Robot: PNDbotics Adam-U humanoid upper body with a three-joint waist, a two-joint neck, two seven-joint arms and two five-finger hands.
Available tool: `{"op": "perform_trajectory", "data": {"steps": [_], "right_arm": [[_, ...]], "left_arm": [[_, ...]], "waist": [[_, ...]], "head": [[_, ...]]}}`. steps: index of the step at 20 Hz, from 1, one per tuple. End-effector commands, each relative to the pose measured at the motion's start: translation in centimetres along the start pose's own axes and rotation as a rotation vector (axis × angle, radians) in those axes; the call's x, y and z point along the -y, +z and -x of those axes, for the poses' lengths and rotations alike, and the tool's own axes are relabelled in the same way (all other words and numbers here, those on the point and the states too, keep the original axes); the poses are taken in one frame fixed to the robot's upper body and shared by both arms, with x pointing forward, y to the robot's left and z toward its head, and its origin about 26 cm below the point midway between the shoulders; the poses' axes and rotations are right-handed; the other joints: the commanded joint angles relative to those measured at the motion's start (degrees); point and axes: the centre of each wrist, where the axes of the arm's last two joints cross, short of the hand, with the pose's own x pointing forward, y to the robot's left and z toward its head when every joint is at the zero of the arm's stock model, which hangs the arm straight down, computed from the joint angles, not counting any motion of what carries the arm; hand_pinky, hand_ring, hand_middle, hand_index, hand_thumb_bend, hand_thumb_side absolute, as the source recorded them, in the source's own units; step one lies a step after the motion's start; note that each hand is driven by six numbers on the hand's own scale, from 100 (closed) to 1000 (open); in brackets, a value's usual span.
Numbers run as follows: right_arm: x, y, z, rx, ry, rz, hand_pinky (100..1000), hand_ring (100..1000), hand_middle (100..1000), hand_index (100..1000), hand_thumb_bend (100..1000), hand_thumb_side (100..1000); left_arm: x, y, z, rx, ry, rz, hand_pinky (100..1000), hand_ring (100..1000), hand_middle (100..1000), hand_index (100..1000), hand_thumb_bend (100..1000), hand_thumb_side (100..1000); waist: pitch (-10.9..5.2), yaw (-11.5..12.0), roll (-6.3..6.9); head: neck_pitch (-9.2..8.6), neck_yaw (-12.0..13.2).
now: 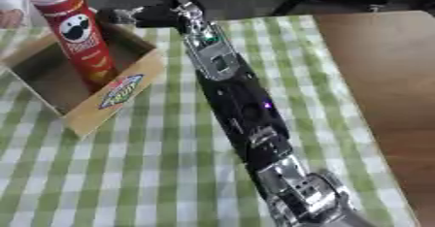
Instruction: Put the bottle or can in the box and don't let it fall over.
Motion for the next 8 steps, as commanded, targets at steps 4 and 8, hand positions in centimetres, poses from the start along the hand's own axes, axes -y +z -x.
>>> {"op": "perform_trajectory", "data": {"steps": [4,8], "right_arm": [[3.2,1.8,-1.2,0.034,0.004,0.030,1000,991,1000,969,699,107],[5.1,3.3,-1.1,0.026,0.024,0.065,1000,992,1000,964,681,100]], "left_arm": [[-0.9,-0.3,-0.5,0.022,-0.037,-0.007,846,904,744,763,517,684],[-1.0,-0.3,-0.4,0.022,-0.045,-0.009,846,904,744,763,517,684]], "waist": [[-2.46,-0.9,0.36],[-3.00,-1.5,0.25]], "head": [[1.03,0.9],[1.47,1.4]]}}
